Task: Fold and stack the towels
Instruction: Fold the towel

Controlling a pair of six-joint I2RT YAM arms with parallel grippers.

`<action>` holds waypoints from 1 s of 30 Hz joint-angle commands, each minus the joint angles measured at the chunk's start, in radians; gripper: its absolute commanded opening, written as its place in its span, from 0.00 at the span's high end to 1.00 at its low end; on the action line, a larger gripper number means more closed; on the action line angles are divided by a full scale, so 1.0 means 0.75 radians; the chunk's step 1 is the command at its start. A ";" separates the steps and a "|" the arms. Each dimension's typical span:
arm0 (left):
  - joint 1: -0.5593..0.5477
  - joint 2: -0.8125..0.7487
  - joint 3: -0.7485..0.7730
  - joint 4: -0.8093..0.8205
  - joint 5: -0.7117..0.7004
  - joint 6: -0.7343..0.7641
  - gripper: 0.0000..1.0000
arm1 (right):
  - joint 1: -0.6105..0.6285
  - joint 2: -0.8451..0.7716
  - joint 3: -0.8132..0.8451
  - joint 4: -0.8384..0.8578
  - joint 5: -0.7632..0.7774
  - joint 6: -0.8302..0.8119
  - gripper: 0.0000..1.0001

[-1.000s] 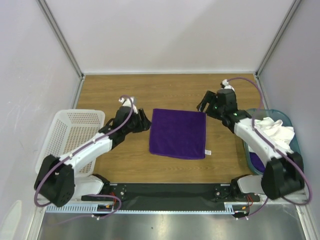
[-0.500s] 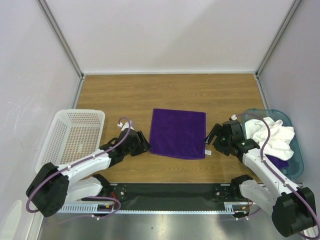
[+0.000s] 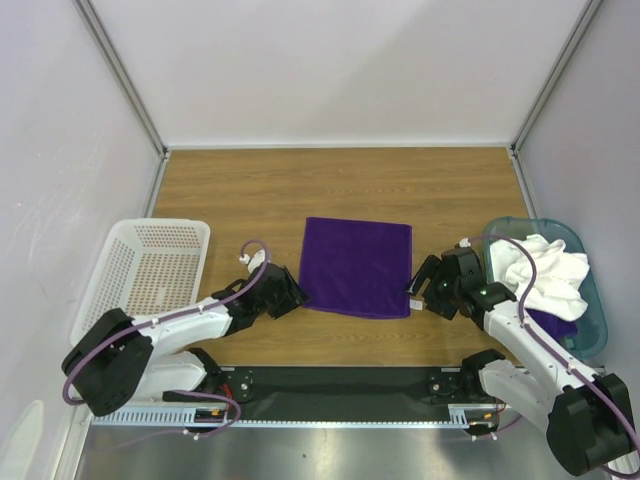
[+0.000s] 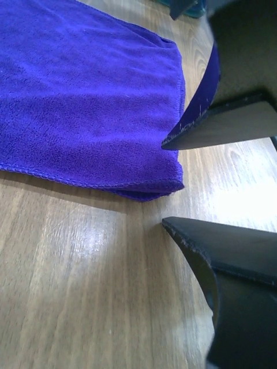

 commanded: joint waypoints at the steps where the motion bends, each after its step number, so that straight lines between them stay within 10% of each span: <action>1: -0.017 0.043 -0.016 0.104 -0.022 -0.070 0.45 | 0.029 -0.013 -0.020 0.036 0.004 0.053 0.18; 15: -0.031 0.088 -0.077 0.149 -0.096 -0.189 0.67 | 0.136 -0.002 -0.089 0.118 0.066 0.196 0.22; 22: -0.031 0.112 -0.067 0.133 -0.118 -0.185 0.98 | 0.172 0.016 -0.132 0.151 0.078 0.241 0.26; 30: -0.033 0.131 -0.061 0.145 -0.114 -0.172 0.99 | 0.207 0.057 -0.196 0.232 0.125 0.272 0.41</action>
